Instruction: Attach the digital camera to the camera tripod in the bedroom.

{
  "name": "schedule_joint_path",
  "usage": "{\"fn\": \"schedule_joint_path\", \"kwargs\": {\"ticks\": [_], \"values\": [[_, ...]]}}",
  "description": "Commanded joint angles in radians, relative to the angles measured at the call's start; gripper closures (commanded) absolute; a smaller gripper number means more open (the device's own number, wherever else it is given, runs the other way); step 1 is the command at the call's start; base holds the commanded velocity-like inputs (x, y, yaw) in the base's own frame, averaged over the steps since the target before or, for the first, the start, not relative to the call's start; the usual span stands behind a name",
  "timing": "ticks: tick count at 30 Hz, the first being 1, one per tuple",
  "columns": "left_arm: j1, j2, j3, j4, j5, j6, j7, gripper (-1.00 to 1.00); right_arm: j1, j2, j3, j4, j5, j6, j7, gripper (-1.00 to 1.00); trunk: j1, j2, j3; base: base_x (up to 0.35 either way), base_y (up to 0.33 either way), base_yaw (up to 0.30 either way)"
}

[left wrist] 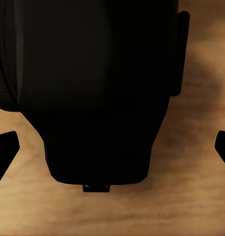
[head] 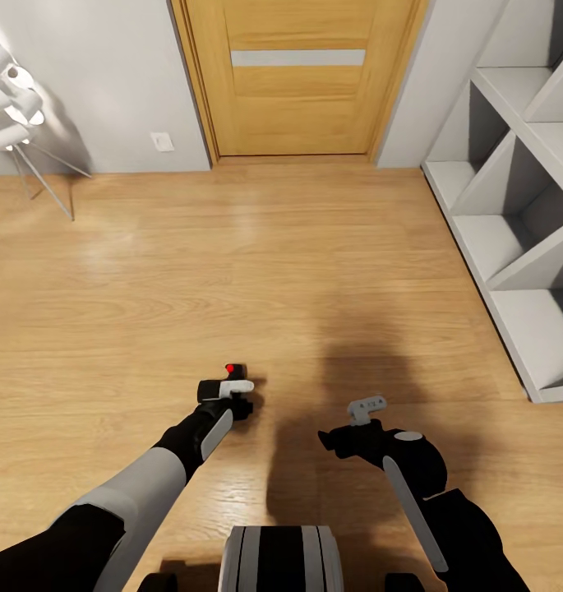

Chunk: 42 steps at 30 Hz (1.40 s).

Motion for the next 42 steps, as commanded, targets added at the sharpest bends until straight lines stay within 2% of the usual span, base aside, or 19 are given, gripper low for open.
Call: {"fn": "schedule_joint_path", "kwargs": {"ticks": [1, 10, 11, 35, 36, 42], "values": [[0.000, 0.001, -0.008, -0.002, 0.011, 0.003, 0.009, -1.00, -0.001, -0.001, 0.001, -0.001, -0.001, 0.004, 0.000, -1.00, 0.000, 0.000, -0.001, 0.000, 0.000, 0.000], [0.005, 0.004, -0.008, -0.002, 0.012, -0.018, 0.002, -1.00, 0.000, 0.000, 0.001, -0.001, -0.001, 0.004, 0.000, -1.00, 0.000, 0.000, -0.001, 0.000, 0.000, 0.000], [0.005, 0.003, -0.008, -0.002, 0.011, -0.022, 0.001, 1.00, 0.000, 0.000, 0.001, -0.001, -0.001, 0.004, 0.000, -1.00, 0.000, 0.000, -0.001, 0.000, 0.000, 0.000], [0.007, 0.004, -0.008, -0.002, 0.012, -0.037, -0.009, 1.00, 0.003, 0.001, 0.007, -0.001, -0.001, 0.004, 0.000, -1.00, 0.000, 0.000, -0.001, 0.000, 0.000, 0.000], [0.058, 0.015, -0.010, -0.115, 0.009, -0.021, -0.011, 1.00, 0.010, -0.007, 0.007, -0.001, -0.002, 0.003, 0.002, -1.00, -0.001, 0.000, 0.003, 0.000, 0.000, 0.000], [0.158, 0.059, -0.007, -0.335, 0.007, 0.061, -0.008, 1.00, 0.015, -0.010, 0.005, -0.001, -0.003, -0.003, 0.004, -1.00, -0.003, 0.001, 0.026, 0.000, 0.000, 0.000]]}}
